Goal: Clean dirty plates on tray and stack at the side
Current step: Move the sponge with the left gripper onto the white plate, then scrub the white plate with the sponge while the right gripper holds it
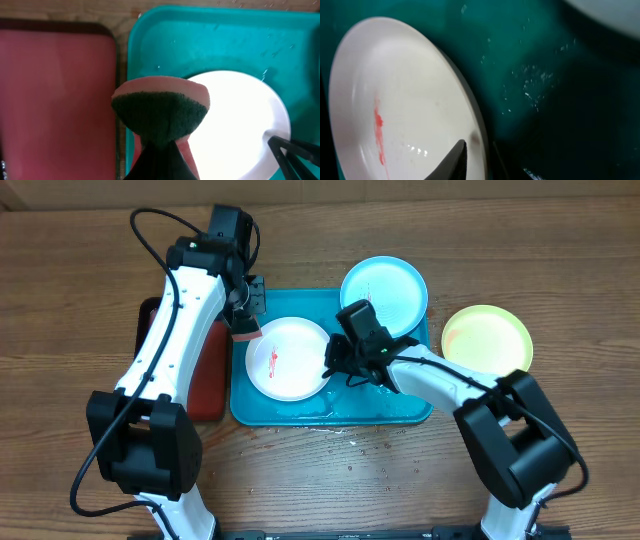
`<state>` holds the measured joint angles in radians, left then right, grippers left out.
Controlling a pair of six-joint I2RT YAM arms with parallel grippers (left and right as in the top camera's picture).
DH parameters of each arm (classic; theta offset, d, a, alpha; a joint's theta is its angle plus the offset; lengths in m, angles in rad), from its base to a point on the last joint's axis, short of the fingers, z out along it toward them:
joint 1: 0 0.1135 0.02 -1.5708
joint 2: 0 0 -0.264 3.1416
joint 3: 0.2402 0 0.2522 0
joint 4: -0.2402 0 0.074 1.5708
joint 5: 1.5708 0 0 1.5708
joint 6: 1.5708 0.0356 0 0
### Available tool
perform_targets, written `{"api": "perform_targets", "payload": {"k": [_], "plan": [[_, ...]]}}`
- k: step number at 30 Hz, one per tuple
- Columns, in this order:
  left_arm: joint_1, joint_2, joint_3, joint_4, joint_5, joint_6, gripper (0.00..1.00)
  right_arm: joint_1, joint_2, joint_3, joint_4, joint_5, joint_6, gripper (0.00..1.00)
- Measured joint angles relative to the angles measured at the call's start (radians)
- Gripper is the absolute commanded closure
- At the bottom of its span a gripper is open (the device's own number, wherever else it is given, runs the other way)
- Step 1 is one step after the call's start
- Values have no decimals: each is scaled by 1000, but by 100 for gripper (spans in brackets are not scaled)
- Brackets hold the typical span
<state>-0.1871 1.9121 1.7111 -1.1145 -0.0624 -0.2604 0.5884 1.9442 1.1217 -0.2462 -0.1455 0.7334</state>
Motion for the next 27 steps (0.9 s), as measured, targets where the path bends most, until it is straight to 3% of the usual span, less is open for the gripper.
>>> {"api": "perform_targets", "payload": {"k": [9,19,27], "plan": [[0,0,-108,69,58,8,96,0,11,1,-21,-42,6,96],[-30,0,-323,291,112,58,96,0,11,3,-39,-58,14,96],[-34,0,-415,326,116,61,96,1,11,4,-42,-60,13,96]]}}
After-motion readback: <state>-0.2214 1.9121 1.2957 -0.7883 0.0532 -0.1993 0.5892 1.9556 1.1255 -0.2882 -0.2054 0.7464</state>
